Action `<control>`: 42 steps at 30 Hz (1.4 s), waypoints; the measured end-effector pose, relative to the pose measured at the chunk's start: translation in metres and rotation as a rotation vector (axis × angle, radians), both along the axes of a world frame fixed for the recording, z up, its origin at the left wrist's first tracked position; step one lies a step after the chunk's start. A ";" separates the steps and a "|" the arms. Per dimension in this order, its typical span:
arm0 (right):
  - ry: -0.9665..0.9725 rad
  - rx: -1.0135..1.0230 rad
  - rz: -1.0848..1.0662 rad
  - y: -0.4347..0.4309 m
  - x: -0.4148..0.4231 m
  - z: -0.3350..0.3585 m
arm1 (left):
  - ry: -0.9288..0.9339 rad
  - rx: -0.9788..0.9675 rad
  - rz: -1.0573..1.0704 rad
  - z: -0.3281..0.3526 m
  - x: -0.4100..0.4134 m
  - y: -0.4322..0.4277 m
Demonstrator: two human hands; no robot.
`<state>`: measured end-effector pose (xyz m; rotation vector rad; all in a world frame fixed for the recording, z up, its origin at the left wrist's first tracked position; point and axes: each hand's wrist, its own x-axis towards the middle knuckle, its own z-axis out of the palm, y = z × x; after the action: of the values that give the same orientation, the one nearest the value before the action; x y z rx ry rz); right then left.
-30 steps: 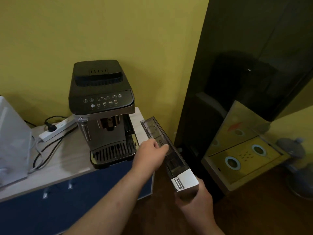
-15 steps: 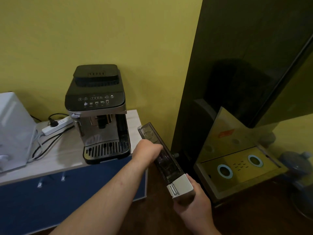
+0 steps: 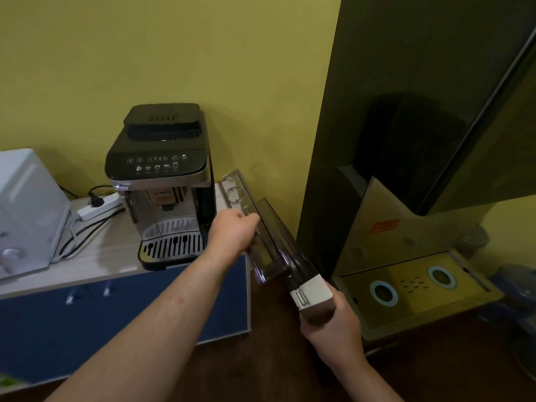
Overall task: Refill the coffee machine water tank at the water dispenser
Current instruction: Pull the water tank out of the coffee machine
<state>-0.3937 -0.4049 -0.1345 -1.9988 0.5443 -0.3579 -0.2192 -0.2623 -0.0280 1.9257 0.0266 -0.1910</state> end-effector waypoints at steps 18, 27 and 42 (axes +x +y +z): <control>0.115 0.128 -0.174 -0.035 0.153 -0.024 | 0.095 0.292 -0.053 -0.132 0.173 -0.011; 0.197 0.183 -0.230 -0.053 0.206 -0.041 | 0.127 0.628 0.012 -0.200 0.238 -0.034; 0.258 0.172 -0.223 -0.060 0.220 -0.050 | 0.110 1.132 -0.055 -0.226 0.262 -0.059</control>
<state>-0.1736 -0.4646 -0.1844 -1.8321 0.9339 -0.1800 0.0432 -0.3208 -0.2542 3.0423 0.1882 -0.3688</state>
